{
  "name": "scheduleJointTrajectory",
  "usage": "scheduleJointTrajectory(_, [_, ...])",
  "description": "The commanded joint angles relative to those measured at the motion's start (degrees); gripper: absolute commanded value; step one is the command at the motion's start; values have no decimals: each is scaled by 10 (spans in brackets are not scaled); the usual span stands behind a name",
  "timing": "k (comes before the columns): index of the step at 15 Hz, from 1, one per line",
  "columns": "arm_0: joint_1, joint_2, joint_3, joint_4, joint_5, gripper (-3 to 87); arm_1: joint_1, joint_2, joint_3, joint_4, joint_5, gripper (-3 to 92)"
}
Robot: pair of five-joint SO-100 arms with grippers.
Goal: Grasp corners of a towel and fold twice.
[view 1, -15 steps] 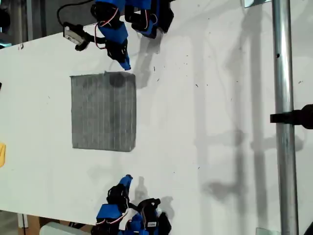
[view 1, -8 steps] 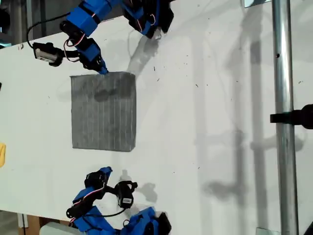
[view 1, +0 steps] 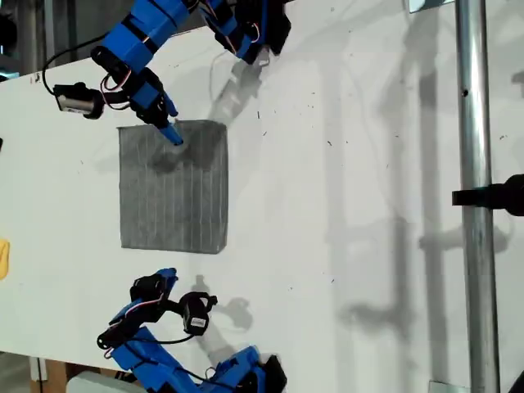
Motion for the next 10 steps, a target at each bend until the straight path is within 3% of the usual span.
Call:
scheduleJointTrajectory(1, [-8,3,-35,7,3,45,5,3,27,-54,-23,361])
scheduleJointTrajectory(6, [4,3,-35,24,-3,43,30,-9,259,-243,-44,327])
scheduleJointTrajectory(10, [18,3,-34,27,-13,40,46,-33,351,-313,-30,318])
